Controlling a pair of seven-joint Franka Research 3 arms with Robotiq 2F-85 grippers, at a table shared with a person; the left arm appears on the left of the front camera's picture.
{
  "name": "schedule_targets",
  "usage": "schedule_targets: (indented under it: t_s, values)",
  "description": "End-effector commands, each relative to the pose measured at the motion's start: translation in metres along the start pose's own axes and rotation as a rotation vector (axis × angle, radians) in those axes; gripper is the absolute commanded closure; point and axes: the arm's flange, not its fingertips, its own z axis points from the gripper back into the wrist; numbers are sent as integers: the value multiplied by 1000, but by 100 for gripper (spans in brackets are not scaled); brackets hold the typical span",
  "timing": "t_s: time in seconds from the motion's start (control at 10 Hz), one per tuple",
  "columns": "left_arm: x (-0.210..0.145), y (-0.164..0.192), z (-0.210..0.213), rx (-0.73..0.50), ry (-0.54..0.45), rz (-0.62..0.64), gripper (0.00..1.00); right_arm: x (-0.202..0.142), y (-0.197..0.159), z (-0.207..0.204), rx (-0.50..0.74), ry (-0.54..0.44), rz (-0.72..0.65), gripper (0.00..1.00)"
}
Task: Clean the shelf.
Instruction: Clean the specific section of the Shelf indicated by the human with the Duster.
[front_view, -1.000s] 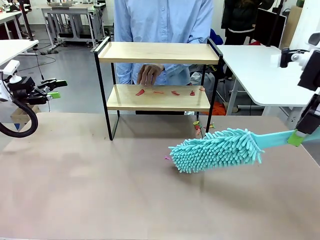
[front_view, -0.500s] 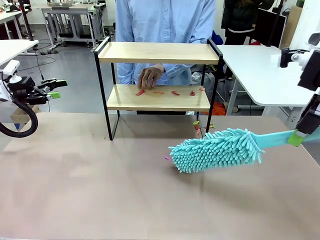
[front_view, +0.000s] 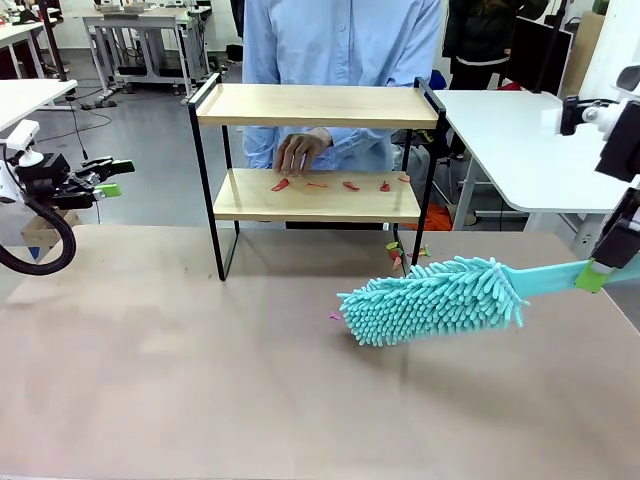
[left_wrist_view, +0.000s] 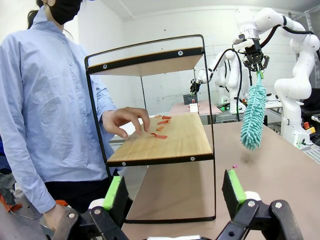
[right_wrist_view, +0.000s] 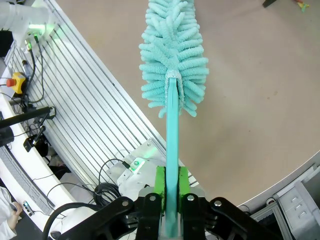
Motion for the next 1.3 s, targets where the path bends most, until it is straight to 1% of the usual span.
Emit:
schedule_targets:
  t_s: [0.0, 1.2]
  values:
    - [2, -3, -1, -8, 10, -14, 0, -1, 0, 3, -7, -2, 2, 87]
    - [2, -3, -1, -8, 10, -14, 0, -1, 0, 3, -7, -2, 2, 87]
